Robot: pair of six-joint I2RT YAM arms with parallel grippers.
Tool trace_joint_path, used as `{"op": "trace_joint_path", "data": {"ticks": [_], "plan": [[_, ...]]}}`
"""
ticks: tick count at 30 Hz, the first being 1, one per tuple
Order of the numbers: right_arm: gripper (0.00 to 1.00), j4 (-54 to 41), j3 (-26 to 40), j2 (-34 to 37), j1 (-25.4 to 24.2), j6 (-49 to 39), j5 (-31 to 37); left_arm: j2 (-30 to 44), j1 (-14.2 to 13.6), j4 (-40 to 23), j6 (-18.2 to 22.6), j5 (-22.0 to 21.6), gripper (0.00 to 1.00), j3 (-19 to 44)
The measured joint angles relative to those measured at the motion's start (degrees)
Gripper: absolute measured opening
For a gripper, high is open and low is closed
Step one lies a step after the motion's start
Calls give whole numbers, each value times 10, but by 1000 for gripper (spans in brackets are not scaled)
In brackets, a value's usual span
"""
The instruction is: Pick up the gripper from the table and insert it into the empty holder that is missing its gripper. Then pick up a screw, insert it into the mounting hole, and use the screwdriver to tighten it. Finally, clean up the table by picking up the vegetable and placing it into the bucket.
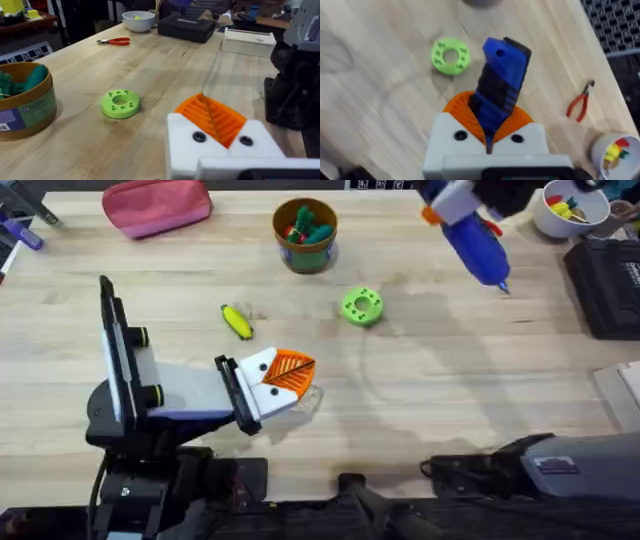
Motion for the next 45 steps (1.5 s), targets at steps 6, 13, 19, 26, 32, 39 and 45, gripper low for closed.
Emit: {"op": "trace_joint_path", "data": {"ticks": [6,13,19,26,32,39,45], "plan": [[7,-26,0,81,-1,-87,95,0,0,0,0,0,20,0],[7,-20,0,179,-2,-134,155,0,0,0,0,0,20,0],[7,5,-1,242,-4,-149,166,0,0,0,0,0,20,0],[7,59,-57,252,-23,-159,168,0,0,0,0,0,20,0],[7,133,-143,252,-57,-178,170,0,0,0,0,0,20,0],[7,202,-200,253,-84,-216,170,0,0,0,0,0,20,0],[7,235,-208,253,-99,-235,170,0,0,0,0,-2,20,0]]}}
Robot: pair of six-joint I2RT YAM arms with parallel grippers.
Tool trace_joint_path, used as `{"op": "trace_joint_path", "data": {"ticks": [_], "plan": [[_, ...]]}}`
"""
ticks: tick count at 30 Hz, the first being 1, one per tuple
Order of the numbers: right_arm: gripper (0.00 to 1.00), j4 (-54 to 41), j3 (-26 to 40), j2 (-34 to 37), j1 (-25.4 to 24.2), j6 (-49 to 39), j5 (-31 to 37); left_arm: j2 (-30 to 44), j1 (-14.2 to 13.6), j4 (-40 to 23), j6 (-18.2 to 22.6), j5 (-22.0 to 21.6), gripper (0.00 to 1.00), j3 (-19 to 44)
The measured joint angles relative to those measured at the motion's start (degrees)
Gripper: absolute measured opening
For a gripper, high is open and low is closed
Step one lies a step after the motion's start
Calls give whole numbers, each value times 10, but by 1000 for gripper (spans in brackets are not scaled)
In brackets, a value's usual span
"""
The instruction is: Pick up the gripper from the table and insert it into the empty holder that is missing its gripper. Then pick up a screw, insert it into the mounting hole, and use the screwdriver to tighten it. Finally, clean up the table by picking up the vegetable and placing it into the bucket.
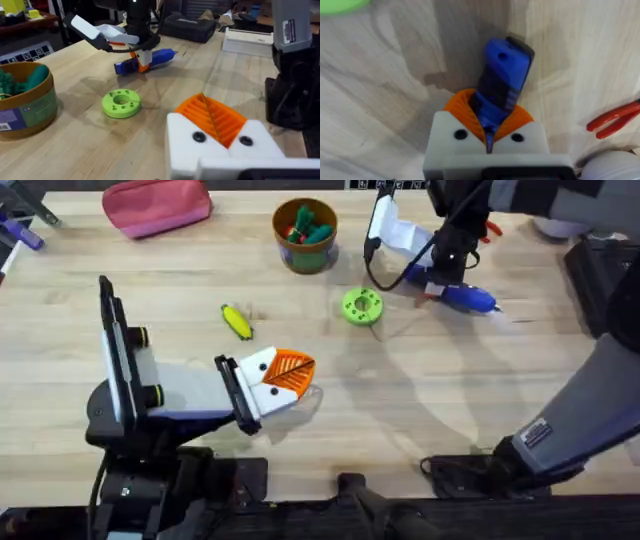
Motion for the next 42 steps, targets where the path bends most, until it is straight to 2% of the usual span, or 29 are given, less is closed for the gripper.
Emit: {"op": "trace_joint_path", "data": {"ticks": [4,10,11,18,26,30,37,42], "plan": [[29,0,0,0,-2,-11,0,0,0,0,0,0,20,0],[883,3,0,-1,-2,-20,7,0,0,0,0,0,20,0],[964,4,0,-1,-2,-22,9,0,0,0,0,0,20,0],[994,1,0,-21,7,-3,8,0,0,0,0,0,20,0],[994,-24,0,-123,35,75,-8,0,0,0,0,0,20,0],[994,-30,0,-179,49,182,-18,0,0,0,0,0,20,0],[994,-33,7,-266,73,429,-26,0,0,0,0,0,20,0],[993,-64,11,-339,102,554,-28,0,0,0,0,0,20,0]]}}
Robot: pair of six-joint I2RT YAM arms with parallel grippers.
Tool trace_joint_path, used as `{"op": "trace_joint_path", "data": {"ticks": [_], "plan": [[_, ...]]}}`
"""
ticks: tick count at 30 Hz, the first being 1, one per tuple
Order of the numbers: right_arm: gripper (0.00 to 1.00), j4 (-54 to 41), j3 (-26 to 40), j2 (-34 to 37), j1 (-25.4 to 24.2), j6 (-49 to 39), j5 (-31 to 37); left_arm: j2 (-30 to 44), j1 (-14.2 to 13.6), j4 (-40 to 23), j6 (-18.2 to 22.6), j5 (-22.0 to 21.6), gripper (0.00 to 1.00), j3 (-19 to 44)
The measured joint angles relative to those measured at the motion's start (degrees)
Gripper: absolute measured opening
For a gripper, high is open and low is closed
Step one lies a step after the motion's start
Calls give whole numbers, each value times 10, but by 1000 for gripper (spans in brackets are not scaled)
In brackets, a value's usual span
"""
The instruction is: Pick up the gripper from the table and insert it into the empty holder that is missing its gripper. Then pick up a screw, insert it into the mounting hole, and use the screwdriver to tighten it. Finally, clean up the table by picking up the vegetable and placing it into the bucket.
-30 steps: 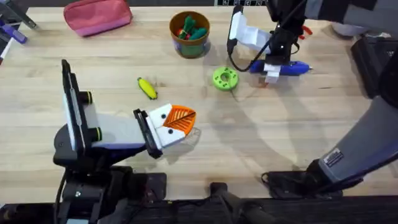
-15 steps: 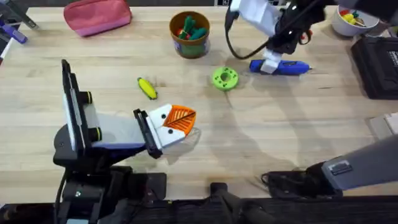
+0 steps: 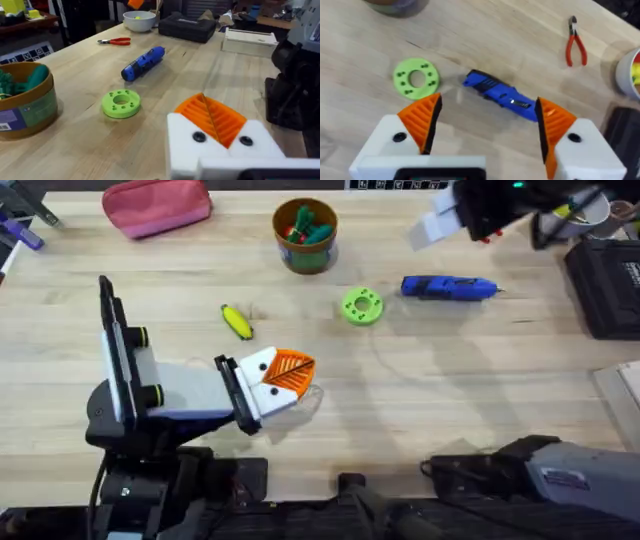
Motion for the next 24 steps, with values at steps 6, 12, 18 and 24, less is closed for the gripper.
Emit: {"op": "trace_joint_path", "data": {"ticks": [6,12,18,24], "plan": [[991,-72,1,-95,15,119,-1,0,0,0,0,0,20,0],[991,-113,-4,-194,0,177,16,0,0,0,0,0,20,0],[994,-113,-97,-304,-8,194,29,0,0,0,0,0,20,0],[994,-113,-215,-347,-8,210,30,0,0,0,0,0,20,0]]}}
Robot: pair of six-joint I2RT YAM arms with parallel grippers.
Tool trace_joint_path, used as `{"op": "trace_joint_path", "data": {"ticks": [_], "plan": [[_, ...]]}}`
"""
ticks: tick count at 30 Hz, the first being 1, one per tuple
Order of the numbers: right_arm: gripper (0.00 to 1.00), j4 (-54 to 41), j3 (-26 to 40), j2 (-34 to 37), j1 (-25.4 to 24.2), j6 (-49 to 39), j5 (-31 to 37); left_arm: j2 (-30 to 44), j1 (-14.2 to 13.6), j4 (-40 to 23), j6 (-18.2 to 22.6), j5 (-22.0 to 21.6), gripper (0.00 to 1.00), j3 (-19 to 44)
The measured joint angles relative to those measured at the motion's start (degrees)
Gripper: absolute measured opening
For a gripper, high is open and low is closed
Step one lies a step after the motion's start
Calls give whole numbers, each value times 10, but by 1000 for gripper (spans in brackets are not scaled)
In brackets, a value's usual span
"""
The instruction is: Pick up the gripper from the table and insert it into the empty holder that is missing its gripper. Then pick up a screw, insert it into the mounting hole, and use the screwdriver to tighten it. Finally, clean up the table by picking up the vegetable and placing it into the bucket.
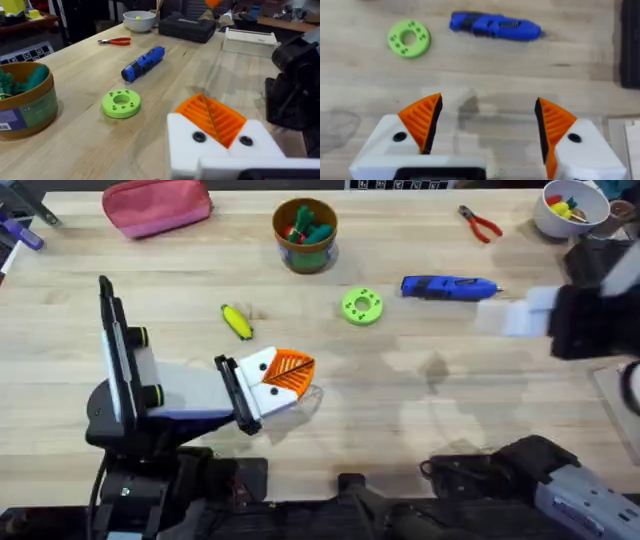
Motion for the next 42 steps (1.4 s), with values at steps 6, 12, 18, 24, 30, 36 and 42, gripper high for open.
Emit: {"op": "trace_joint_path", "data": {"ticks": [6,12,18,24,30,36,42], "plan": [[993,8,-25,-2,0,6,0,0,0,0,2,-1,570,0],[994,8,-25,-2,0,6,0,0,0,0,0,-1,983,0],[994,8,-25,-2,0,7,0,0,0,52,-15,-17,987,-3],[994,9,-25,-2,0,8,0,0,0,83,-80,-105,990,0],[994,21,-25,-2,0,8,0,35,22,-8,-64,-167,993,109],[992,25,-25,-2,0,10,0,260,54,-306,-14,-324,993,418],[994,25,-25,-2,0,12,0,395,54,-433,-4,-355,993,563]]}}
